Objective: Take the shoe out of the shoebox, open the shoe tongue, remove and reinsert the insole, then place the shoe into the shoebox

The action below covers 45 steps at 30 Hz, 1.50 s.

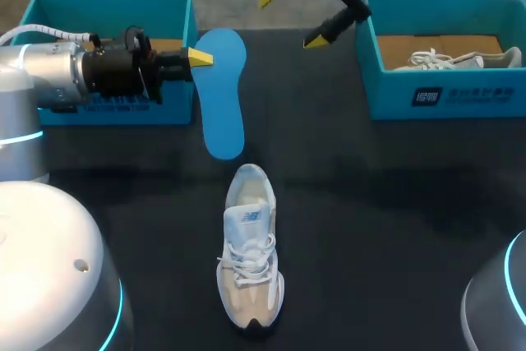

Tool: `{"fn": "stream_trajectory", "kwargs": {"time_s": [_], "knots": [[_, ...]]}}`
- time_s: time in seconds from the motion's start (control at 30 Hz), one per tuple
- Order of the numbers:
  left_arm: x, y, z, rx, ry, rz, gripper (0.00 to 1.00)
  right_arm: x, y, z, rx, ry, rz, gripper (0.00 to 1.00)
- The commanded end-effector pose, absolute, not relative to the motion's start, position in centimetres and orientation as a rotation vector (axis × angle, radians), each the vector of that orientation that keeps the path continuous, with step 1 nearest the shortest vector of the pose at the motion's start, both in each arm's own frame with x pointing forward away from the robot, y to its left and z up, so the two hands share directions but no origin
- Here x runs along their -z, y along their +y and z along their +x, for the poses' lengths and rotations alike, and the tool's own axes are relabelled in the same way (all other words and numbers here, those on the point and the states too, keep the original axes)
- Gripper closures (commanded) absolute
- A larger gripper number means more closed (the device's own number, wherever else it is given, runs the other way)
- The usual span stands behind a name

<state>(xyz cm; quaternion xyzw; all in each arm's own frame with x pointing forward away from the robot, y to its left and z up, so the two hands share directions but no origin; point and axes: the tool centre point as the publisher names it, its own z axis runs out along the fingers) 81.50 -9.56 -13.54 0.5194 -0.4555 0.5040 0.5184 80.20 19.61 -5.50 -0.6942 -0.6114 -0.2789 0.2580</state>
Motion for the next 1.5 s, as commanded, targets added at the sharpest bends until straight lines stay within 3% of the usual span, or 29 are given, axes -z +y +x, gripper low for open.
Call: {"fn": "stream_trajectory", "kwargs": {"time_s": [0.03, 1.5], "knots": [[13.5, -9.6, 81.5, -1.206, -1.096, 1.249, 1.0, 6.5, 18.8, 80.2, 1.093, -1.38, -1.553, 0.0], [13.5, -9.6, 81.5, -1.206, -1.096, 1.249, 1.0, 9.3, 18.3, 80.1, 1.24, -1.321, -1.418, 0.0]]}}
